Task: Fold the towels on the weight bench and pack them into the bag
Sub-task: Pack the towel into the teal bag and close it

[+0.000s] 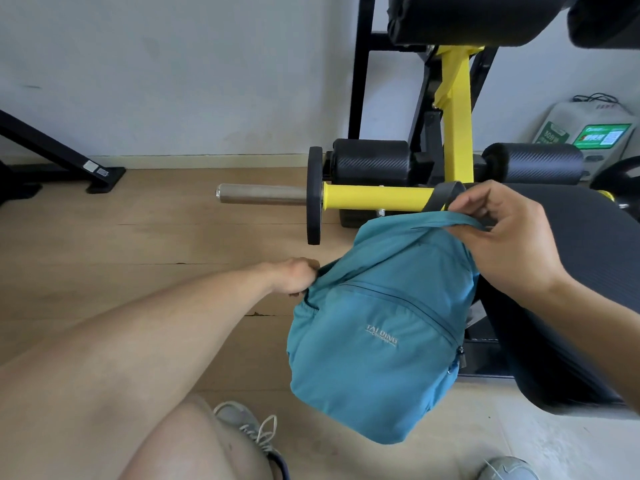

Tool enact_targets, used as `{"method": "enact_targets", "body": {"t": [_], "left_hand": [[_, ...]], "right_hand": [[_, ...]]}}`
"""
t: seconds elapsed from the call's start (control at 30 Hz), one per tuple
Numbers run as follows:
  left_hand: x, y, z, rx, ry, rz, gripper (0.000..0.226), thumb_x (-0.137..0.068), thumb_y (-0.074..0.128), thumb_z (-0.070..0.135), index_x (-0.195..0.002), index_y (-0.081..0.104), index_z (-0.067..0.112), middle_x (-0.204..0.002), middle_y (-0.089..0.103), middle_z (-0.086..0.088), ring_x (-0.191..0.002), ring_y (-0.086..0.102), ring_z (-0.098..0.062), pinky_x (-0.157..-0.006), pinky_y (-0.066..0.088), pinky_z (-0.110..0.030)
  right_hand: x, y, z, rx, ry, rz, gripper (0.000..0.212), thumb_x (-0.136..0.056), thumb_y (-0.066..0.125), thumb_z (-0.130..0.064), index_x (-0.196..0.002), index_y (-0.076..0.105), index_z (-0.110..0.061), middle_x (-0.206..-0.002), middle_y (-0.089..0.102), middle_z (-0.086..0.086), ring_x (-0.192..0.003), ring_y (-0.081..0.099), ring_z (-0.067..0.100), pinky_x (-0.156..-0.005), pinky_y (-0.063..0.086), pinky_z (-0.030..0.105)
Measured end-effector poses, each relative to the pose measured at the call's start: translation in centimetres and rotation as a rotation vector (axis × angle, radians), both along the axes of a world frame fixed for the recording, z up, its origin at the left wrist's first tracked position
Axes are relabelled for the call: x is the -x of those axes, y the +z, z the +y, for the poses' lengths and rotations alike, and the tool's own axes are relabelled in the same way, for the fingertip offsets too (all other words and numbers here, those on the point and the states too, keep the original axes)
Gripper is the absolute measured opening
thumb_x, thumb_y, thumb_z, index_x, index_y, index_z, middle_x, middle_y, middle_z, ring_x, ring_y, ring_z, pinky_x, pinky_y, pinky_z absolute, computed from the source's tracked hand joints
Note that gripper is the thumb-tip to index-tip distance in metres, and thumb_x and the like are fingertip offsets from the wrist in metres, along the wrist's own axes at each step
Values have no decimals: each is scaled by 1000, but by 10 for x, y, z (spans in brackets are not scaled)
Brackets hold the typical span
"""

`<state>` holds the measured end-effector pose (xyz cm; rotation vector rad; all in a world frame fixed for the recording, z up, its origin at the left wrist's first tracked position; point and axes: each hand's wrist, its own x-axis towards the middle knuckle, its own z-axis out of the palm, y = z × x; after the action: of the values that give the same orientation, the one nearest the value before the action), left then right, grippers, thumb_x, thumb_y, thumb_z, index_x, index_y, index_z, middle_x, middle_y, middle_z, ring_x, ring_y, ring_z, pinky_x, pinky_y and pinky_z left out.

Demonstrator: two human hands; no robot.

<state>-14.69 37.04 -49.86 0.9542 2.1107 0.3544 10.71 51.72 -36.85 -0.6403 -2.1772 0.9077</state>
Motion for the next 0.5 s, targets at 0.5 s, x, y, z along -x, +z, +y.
{"method": "enact_targets", "body": {"t": [0.5], "left_hand": [[21, 25, -27, -73, 87, -156, 43, -92, 41, -6, -121, 57, 20, -75, 62, 2, -70, 50, -12, -68, 42, -25]], "right_hand": [[18, -2, -3, -47, 11, -98, 25, -87, 74, -7, -91, 65, -31, -89, 68, -12, -81, 60, 2, -69, 44, 6]]}}
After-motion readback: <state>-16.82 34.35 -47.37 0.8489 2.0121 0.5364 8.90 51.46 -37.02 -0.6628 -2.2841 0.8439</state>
